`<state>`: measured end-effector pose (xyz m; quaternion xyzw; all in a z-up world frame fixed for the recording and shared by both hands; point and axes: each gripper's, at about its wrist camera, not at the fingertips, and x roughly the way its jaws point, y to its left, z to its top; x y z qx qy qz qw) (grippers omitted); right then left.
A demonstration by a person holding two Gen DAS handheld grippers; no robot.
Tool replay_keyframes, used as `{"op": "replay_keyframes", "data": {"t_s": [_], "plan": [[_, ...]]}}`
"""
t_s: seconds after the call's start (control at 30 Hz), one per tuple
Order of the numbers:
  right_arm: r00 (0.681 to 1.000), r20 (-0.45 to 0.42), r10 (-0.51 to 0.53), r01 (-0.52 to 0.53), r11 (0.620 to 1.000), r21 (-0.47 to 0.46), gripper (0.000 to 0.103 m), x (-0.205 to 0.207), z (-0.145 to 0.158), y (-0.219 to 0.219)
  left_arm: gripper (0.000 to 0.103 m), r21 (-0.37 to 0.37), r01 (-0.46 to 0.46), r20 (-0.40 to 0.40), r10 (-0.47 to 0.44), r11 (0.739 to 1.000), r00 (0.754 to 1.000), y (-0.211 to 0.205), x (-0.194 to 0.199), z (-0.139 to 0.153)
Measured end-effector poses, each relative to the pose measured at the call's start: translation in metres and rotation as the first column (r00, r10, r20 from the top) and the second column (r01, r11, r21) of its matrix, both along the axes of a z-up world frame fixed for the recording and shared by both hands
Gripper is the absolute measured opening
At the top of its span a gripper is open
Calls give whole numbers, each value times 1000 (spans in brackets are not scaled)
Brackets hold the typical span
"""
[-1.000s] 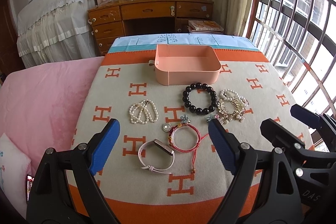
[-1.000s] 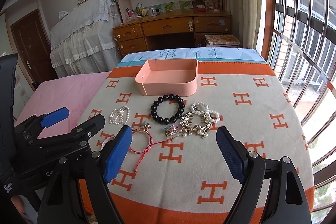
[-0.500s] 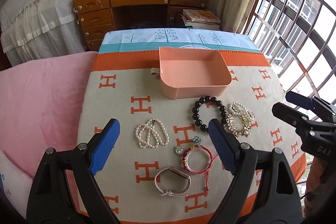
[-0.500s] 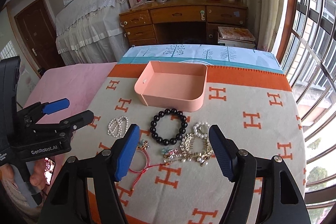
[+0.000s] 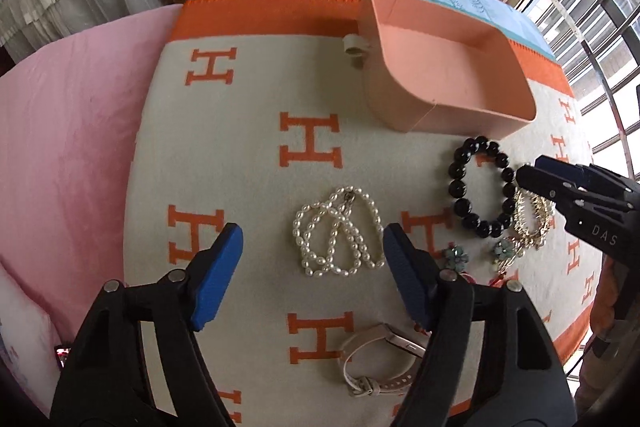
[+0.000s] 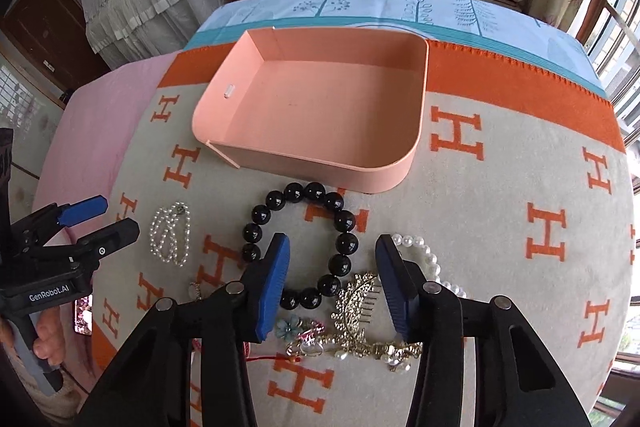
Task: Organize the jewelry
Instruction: 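Grasp the white pearl necklace with the left tool while the right tool grasps the black bead bracelet, then carry the pearl necklace and black bracelet into the pink tray and open both tools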
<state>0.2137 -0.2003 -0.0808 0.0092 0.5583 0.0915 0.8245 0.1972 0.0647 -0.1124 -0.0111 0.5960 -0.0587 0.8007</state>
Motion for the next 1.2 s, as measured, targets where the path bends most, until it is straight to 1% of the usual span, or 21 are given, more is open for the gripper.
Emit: {"op": "replay_keyframes", "data": {"t_s": [0.1,0.17,0.2,0.27,0.33,0.4,0.43,0.47,0.6,0.63,0.67,0.7,0.73,0.83,0.87,0.97,1.13,1.2], "plan": [[1000,-14,9,-10,1000,-28,46,9,-14,6,66,6,-7,-31,7,1000,1000,4,1,-14],[1000,-19,21,-22,999,-45,44,14,-22,12,60,5,-9,-45,9,1000,999,7,2,-20],[999,-24,27,-28,998,-52,43,15,-25,14,59,3,-8,-54,8,1000,999,8,2,-24],[998,-40,37,-39,997,-60,35,16,-31,18,52,1,-7,-71,7,1000,997,9,4,-29],[998,-51,42,-45,996,-74,33,16,-37,22,49,-9,-8,-91,7,1000,996,10,6,-35],[998,-36,47,-50,995,-86,28,14,-39,26,48,-20,-9,-110,7,1000,994,9,8,-41],[998,-34,47,-50,995,-91,24,14,-40,27,48,-12,-8,-103,7,1000,995,8,9,-41],[998,-34,47,-50,995,-89,16,14,-41,28,48,-9,-4,-103,3,1000,995,6,10,-42],[998,-39,45,-47,997,-65,15,10,-43,30,48,15,6,-103,-5,1000,995,0,15,-43],[998,-38,44,-46,997,-58,15,9,-43,30,41,20,8,-97,-6,1000,995,-2,16,-42],[998,-37,41,-43,998,-47,15,7,-42,31,24,32,12,-89,-9,999,996,-4,16,-41],[999,-35,40,-41,998,-36,15,4,-39,30,15,33,13,-87,-10,999,996,-5,16,-41],[999,-32,40,-41,999,-26,15,0,-35,28,6,18,8,-93,-6,1000,996,-6,17,-40],[999,-13,42,-42,999,1,15,-8,-20,28,6,1,-18,-84,18,1000,996,-4,19,-38],[999,-3,43,-43,999,9,15,-11,-14,29,2,2,-26,-74,26,1000,997,-3,19,-35],[998,38,53,-54,998,32,15,-31,12,28,2,-2,-44,-30,43,999,999,2,7,-20],[989,127,70,-78,995,60,15,-65,67,24,2,-15,-27,86,28,1000,996,-1,-10,35],[983,169,67,-80,994,69,15,-80,98,12,2,-18,-9,136,12,1000,991,-7,-17,62]]}}
